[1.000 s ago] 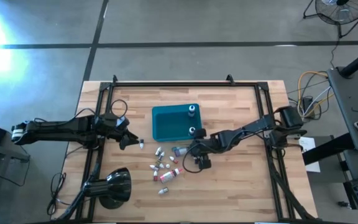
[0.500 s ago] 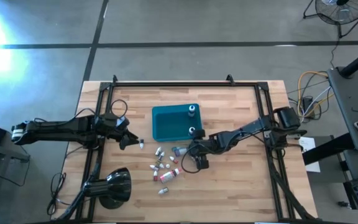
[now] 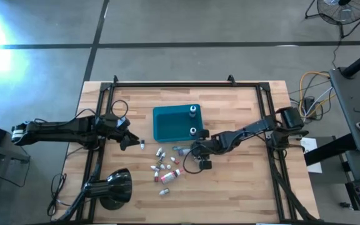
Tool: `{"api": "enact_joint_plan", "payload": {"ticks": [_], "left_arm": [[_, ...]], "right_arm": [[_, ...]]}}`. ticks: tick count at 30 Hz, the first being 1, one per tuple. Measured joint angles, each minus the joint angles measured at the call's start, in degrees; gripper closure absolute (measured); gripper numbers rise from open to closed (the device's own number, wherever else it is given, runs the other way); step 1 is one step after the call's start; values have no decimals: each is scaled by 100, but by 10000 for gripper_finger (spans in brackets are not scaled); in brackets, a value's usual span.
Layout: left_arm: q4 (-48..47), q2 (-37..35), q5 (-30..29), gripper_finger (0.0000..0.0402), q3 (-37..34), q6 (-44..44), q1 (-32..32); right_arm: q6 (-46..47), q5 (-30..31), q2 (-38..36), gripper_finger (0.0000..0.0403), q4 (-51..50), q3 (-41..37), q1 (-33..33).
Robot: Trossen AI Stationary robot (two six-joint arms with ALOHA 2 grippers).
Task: Pick & Place food coloring
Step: Put the large purple food coloring bottle into the blue bin
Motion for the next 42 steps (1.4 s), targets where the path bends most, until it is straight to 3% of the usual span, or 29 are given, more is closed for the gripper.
{"api": "enact_joint_plan", "payload": {"ticks": [4,9,14,17,23,27,31,42], "left_arm": [[2,-1,0,224,0,0,-2],[1,1,2,224,-1,0,-2],[2,-1,0,224,0,0,-4],[2,-1,2,224,0,0,-4],[2,-1,2,224,0,0,-4],[2,1,1,224,0,0,-4],[2,1,0,224,0,0,-4],[2,0,1,224,0,0,-2]], "right_arm": [[276,-104,-281,300,-1157,247,0],[954,-811,-620,291,-3025,673,0],[1911,-2079,-632,292,-5139,1081,-100],[2343,-2924,-589,292,-5865,1037,-171],[3422,-4680,-577,293,-6344,414,-216],[3707,-5431,-577,293,-6916,47,-180],[3734,-5614,-581,290,-7357,-157,-162],[4206,-5674,-581,286,-6562,-495,-164]]}}
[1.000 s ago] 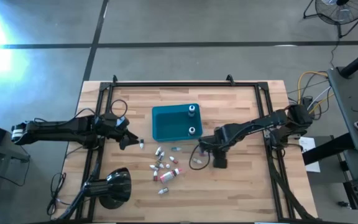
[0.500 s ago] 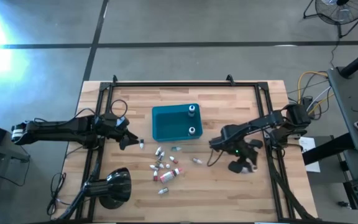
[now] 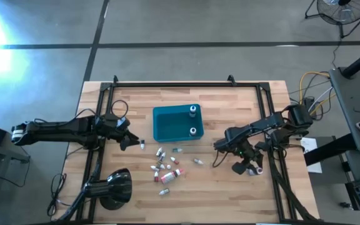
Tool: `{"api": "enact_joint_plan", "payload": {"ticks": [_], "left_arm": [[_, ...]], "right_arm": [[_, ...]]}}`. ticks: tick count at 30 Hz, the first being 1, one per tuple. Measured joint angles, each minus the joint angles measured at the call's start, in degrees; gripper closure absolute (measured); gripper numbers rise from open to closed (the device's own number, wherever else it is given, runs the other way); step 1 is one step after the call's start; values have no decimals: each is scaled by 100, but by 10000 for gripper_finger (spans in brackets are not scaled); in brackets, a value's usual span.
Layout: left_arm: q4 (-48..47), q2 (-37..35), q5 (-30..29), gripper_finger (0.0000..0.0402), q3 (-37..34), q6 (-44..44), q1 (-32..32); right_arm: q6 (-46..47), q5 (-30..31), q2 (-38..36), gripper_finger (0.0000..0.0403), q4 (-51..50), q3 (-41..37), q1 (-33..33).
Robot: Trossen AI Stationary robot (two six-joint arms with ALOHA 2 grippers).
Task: Pick & Place food coloring
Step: Put the large purple food coloring bottle into the blue bin
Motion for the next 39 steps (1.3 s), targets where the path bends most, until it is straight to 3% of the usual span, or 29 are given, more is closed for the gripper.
{"api": "enact_joint_plan", "payload": {"ticks": [16,23,30,39], "left_arm": [[0,1,-1,224,0,0,0],[-2,1,1,224,0,0,-3],[0,1,1,224,0,0,-2],[0,1,1,224,0,0,-2]], "right_arm": [[-109,95,-7,225,361,-34,0],[-149,949,-146,191,347,266,7],[254,1451,-814,164,362,455,217],[1487,3088,-2283,161,804,380,1648]]}}
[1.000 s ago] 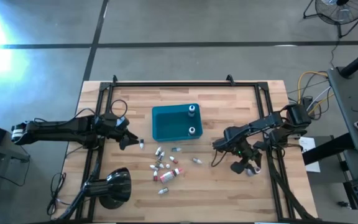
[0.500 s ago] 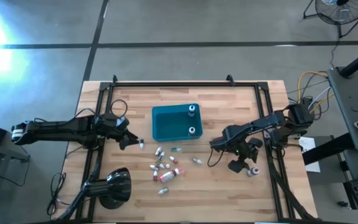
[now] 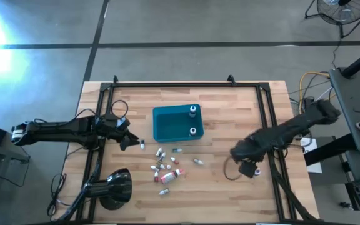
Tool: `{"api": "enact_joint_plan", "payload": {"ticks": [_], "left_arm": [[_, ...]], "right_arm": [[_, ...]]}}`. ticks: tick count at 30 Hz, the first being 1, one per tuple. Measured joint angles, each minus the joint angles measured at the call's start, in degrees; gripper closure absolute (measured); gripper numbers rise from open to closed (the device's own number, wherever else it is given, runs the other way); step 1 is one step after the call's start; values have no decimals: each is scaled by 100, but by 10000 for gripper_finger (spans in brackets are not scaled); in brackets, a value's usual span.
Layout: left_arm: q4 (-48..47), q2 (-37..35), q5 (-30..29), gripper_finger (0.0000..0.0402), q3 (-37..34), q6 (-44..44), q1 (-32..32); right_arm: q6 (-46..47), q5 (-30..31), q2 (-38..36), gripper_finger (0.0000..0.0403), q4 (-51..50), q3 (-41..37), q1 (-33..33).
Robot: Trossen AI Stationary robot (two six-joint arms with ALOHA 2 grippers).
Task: Pick & Place food coloring
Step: Put the large purple food coloring bottle into the blue bin
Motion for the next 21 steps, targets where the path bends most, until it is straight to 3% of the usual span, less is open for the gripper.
{"api": "enact_joint_plan", "payload": {"ticks": [9,21], "left_arm": [[0,-2,-2,224,0,0,0],[0,-1,-1,224,0,0,4]], "right_arm": [[317,564,-299,161,22,-6,1555],[-68,1163,194,160,28,-22,1809]]}}
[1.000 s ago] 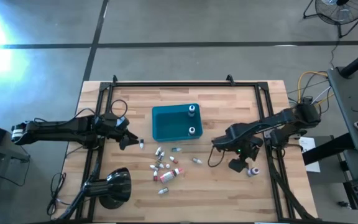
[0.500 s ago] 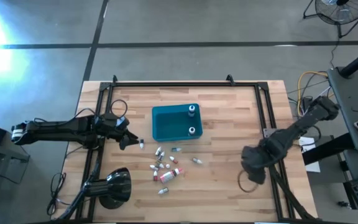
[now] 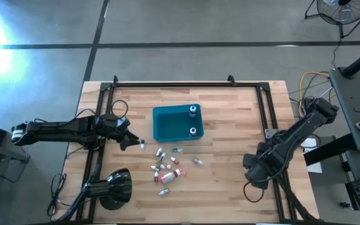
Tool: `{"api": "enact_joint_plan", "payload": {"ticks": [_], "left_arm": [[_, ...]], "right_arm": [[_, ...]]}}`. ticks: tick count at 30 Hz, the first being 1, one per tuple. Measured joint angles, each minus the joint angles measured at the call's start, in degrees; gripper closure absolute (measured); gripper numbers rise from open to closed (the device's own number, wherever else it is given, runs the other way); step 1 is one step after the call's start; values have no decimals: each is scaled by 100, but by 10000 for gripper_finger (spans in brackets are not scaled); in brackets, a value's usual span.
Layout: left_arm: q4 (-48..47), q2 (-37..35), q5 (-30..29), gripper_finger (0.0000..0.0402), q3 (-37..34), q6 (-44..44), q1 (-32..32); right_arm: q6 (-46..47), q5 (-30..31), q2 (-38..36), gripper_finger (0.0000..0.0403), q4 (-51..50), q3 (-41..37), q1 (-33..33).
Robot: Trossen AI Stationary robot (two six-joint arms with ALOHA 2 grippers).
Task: Pick & Place food coloring
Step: Put the large purple food coloring bottle into the blue bin
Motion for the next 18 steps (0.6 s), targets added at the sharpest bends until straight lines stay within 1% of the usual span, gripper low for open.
{"api": "enact_joint_plan", "payload": {"ticks": [5,8,13,18], "left_arm": [[0,0,0,224,0,0,0],[0,1,1,224,0,0,-2],[0,0,-1,224,0,0,-2],[0,1,1,224,0,0,-7]], "right_arm": [[12,17,45,160,31,-13,45],[290,90,-20,160,59,-40,95],[911,382,-141,160,154,-119,214],[1295,461,-134,160,293,-186,419]]}}
